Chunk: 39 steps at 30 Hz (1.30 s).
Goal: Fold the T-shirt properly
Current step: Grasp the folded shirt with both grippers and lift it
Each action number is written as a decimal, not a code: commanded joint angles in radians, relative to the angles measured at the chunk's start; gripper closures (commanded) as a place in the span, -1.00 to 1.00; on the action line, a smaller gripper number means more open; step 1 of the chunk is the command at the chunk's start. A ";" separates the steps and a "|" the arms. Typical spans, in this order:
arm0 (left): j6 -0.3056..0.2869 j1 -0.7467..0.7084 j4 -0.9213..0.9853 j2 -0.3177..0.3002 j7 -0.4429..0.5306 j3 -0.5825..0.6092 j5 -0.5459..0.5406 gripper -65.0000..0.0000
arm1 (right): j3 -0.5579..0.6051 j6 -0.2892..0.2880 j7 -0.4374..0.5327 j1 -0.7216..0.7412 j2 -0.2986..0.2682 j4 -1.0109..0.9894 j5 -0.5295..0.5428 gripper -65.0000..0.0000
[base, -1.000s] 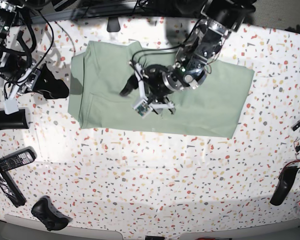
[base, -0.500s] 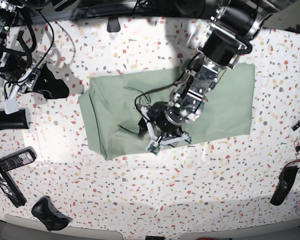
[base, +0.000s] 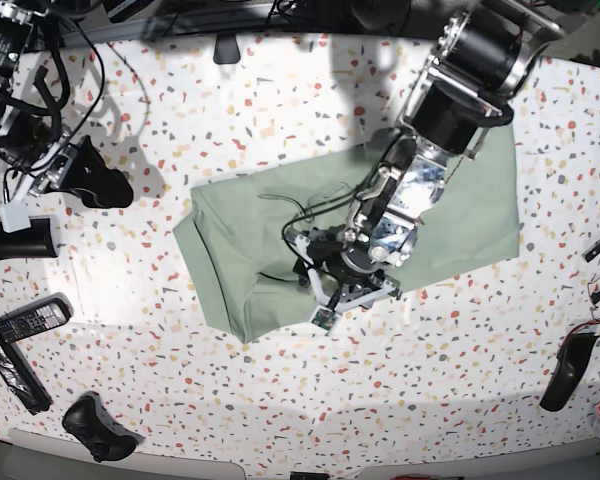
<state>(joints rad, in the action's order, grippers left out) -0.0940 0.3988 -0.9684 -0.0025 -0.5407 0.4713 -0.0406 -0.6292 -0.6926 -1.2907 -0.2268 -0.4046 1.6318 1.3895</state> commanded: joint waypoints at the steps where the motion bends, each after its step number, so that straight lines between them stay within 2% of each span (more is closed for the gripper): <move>1: -0.007 0.022 -0.033 0.019 -0.007 0.001 -0.015 0.10 | -0.006 -0.006 0.023 0.020 -0.019 0.016 0.022 -0.17; 4: -0.014 0.019 -0.076 0.041 -0.044 0.001 -0.043 0.10 | -0.006 -0.006 0.035 0.068 -0.019 0.016 0.019 -0.33; 6: -0.027 0.017 -0.098 0.059 -0.063 0.001 -0.043 0.10 | -0.006 -0.006 0.039 0.119 -0.019 0.016 0.003 -0.34; 11: -0.030 0.019 -0.177 0.086 -0.078 0.001 -0.044 0.10 | -0.005 -0.006 0.152 0.273 -0.019 0.013 -0.222 -0.34; 16: -0.030 0.019 -0.296 0.087 -0.171 0.001 -0.065 0.10 | -0.004 -0.006 0.208 0.408 0.007 -0.034 -0.429 -0.34; 21: -0.030 0.020 -0.410 0.078 -0.229 0.001 0.000 0.10 | 0.031 -0.006 0.220 0.470 0.054 -0.124 -0.455 -0.34; 24: -0.025 0.020 -0.468 0.055 -0.280 0.001 0.021 0.10 | 0.092 -0.006 0.266 0.498 0.073 -0.206 -0.499 -0.34; 27: -0.003 0.019 -0.533 0.030 -0.393 0.001 0.021 0.10 | 0.166 -0.006 0.386 0.542 0.090 -0.304 -0.650 -0.34; 30: -0.003 0.019 -0.581 -0.017 -0.409 0.001 0.021 0.10 | 0.227 -0.006 0.473 0.595 0.118 -0.401 -0.771 -0.34; 32: 0.005 0.019 -0.601 -0.056 -0.409 0.001 0.021 0.10 | 0.258 -0.006 0.482 0.631 0.141 -0.460 -0.825 -0.34; 35: 0.079 0.019 -0.605 -0.120 -0.412 0.001 0.016 0.10 | 0.275 -0.006 0.510 0.678 0.173 -0.554 -0.888 -0.34; 38: 0.181 0.016 -0.624 -0.190 -0.479 0.001 -0.062 0.10 | 0.274 -0.006 0.540 0.707 0.193 -0.654 -0.896 -0.34; 39: 0.181 0.008 -0.638 -0.210 -0.494 0.001 -0.065 0.10 | 0.274 -0.006 0.555 0.713 0.195 -0.689 -0.896 -0.34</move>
<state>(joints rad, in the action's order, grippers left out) 0.0849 0.3820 -1.5826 -0.2230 -1.0565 0.4751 -0.1089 -0.3534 -0.6891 -0.7525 0.4545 -0.1997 0.9253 0.4728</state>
